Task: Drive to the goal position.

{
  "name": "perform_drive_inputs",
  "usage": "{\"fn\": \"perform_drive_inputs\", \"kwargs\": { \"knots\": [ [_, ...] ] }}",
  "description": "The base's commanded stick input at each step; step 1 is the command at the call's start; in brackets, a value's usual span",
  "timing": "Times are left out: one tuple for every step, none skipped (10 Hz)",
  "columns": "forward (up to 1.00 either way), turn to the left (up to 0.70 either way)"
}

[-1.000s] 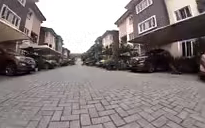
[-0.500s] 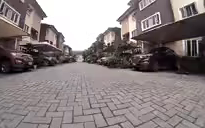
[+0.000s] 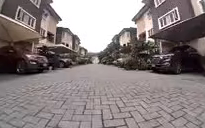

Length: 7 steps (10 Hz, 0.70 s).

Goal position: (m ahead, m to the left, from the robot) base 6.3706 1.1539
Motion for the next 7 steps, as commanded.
{"fn": "perform_drive_inputs", "kwargs": {
  "knots": [
    [0.70,0.00],
    [0.70,0.00],
    [0.70,0.00],
    [0.70,0.00],
    [0.70,0.00],
    [0.70,0.00],
    [0.70,0.00]
  ]
}}
